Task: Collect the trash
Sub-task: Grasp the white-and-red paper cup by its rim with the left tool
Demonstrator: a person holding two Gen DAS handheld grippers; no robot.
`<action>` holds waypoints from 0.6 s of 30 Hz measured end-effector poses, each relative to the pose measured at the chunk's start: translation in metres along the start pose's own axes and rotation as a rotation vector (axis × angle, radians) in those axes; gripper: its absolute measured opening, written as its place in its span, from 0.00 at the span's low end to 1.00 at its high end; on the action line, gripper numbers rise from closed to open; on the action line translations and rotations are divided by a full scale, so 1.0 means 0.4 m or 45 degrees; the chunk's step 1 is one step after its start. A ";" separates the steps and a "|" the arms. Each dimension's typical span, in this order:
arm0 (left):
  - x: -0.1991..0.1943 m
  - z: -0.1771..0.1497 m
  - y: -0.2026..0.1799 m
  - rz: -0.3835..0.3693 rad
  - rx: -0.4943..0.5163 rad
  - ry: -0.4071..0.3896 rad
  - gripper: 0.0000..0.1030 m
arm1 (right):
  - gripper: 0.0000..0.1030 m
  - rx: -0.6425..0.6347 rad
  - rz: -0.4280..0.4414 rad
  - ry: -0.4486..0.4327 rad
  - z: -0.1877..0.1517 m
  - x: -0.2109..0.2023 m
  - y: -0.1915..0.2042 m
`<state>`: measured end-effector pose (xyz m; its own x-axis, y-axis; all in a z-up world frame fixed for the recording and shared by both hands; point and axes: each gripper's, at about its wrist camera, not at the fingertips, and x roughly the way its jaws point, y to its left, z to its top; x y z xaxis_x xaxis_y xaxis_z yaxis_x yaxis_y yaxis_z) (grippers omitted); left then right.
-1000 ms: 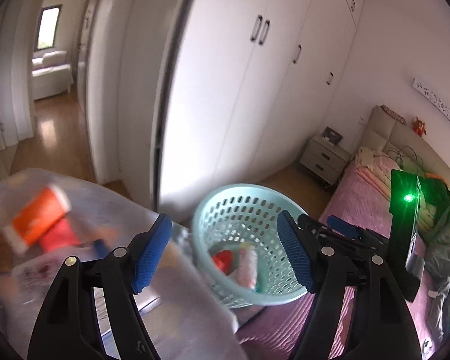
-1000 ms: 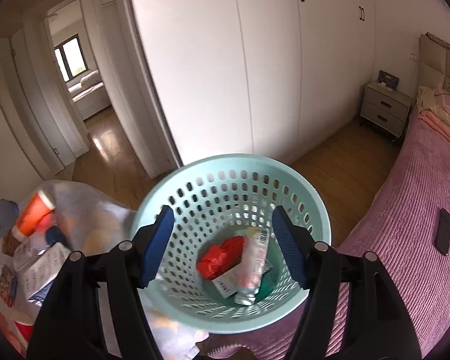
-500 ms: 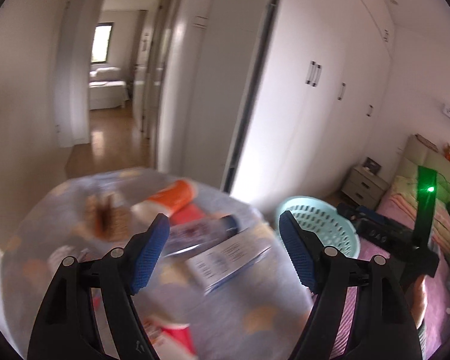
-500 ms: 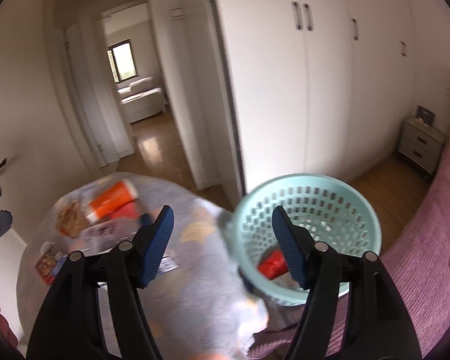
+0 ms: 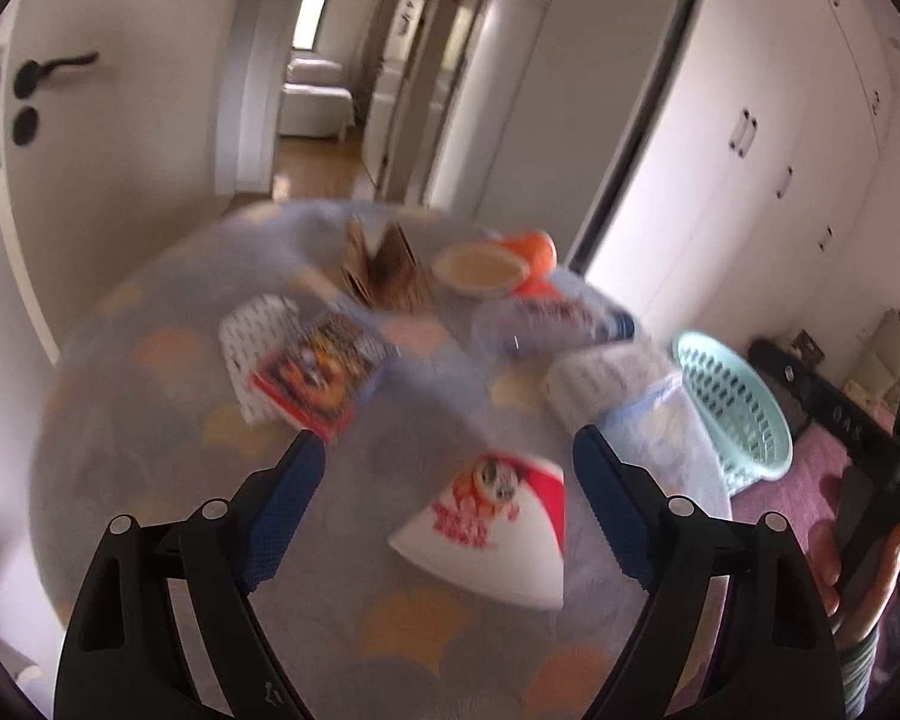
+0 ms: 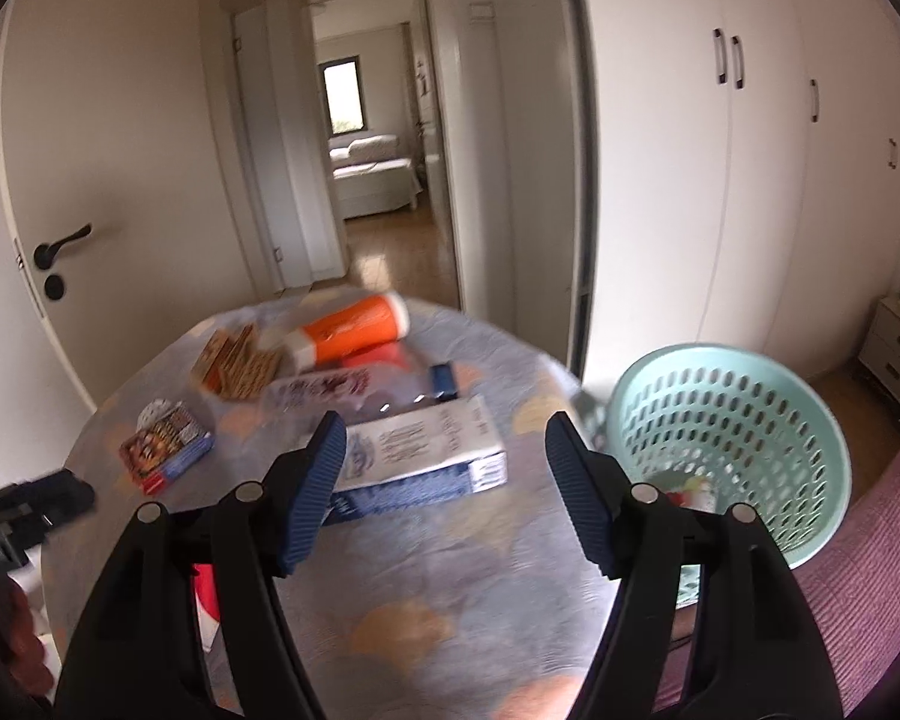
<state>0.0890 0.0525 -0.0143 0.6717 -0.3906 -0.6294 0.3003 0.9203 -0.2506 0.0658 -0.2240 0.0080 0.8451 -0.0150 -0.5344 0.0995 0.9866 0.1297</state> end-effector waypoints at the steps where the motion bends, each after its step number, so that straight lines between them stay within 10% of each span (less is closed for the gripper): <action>1: 0.010 -0.006 -0.007 0.008 0.024 0.006 0.80 | 0.63 -0.006 0.010 0.018 -0.008 0.011 0.008; 18: 0.155 -0.110 -0.073 -0.097 0.243 0.251 0.74 | 0.64 -0.001 0.038 0.109 -0.045 0.060 -0.003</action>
<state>0.0921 0.0024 -0.0785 0.5032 -0.4294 -0.7499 0.4794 0.8608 -0.1712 0.0765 -0.2226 -0.0199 0.7996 0.0280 -0.5999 0.0749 0.9865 0.1459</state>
